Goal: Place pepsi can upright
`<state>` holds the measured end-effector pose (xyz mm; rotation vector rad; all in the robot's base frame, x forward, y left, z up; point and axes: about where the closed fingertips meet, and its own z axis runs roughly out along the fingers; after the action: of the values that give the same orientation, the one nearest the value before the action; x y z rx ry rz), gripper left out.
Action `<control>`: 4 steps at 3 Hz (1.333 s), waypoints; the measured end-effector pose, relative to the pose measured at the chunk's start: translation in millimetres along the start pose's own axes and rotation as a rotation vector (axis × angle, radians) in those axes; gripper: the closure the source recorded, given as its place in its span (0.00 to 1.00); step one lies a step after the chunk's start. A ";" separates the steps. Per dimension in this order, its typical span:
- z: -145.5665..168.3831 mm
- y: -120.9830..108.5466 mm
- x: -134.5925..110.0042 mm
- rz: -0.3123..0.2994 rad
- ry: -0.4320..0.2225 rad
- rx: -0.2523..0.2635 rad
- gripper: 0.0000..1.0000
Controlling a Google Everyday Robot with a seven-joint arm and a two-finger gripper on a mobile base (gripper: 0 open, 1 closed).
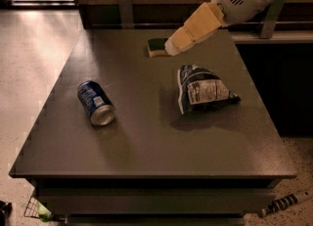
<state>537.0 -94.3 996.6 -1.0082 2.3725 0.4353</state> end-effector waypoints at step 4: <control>40.2 33.0 -32.9 0.170 0.146 0.035 0.00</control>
Offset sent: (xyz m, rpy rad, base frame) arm 0.0092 0.0175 0.0068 -0.0110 0.0412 -0.0812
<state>545.5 -34.3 985.7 -0.8518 2.5989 0.3920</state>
